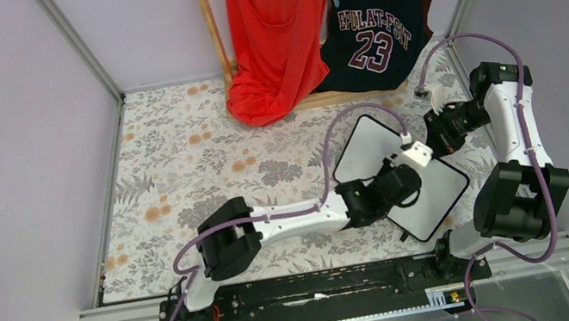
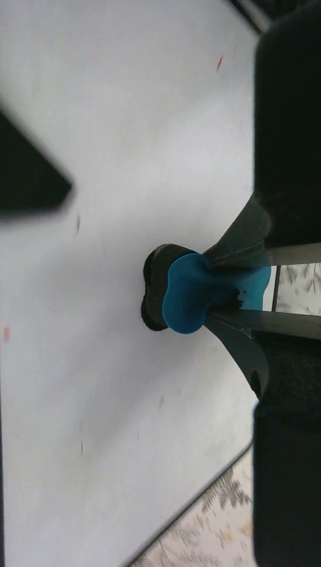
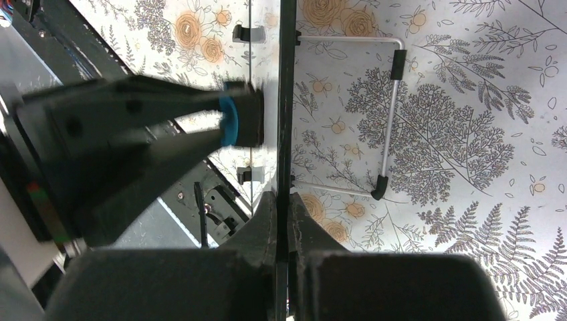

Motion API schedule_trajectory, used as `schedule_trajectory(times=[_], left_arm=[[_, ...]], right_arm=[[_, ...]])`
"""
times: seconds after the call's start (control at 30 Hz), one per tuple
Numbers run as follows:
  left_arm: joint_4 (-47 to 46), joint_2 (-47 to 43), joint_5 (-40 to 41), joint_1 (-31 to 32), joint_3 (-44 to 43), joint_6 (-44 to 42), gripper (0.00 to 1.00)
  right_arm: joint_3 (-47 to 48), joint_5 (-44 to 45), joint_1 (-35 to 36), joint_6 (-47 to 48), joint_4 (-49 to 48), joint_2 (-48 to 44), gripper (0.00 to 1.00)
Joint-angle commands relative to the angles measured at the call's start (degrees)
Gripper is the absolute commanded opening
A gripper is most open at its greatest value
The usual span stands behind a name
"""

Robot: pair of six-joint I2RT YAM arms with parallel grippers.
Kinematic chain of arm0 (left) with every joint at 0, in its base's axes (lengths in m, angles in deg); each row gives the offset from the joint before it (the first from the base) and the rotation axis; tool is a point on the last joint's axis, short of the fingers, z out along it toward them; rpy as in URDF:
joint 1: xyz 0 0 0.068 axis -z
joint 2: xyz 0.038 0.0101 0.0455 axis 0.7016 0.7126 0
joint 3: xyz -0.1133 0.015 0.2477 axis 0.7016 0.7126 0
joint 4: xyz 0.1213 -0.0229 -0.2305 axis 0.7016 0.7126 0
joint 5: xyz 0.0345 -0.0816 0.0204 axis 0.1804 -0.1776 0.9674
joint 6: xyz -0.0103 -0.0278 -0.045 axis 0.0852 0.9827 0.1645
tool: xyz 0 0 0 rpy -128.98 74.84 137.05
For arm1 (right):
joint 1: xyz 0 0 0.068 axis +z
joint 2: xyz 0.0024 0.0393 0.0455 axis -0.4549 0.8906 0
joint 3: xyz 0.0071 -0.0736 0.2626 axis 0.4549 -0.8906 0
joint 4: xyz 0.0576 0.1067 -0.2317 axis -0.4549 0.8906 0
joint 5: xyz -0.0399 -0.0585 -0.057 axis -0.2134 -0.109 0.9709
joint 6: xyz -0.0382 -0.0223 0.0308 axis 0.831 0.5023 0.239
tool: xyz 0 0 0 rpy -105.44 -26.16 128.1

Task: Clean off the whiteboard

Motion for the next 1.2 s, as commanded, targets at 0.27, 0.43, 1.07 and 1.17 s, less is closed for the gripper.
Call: schedule_trajectory(times=[0.27,0.43,1.07,1.17], left_arm=[[-1.96,0.09,-0.95,2.09,-0.85,-1.14,0.00],[-1.32,4.11,-2.57,6.49,-5.02,-0.98,0.00],[-0.20,10.15,-0.99,7.90,-12.70,-4.73,0.00],[-0.80,10.13,-0.43,6.53,-11.32,-4.73,0.00]], right_arm=[[-1.72,4.88,1.35,2.62,3.28,1.50,0.00],[-2.08,5.01,1.31,2.81,3.29,1.37,0.00],[-2.98,5.08,1.26,3.19,3.28,0.70,0.00],[-2.82,5.08,1.30,3.09,3.24,0.46,0.00]])
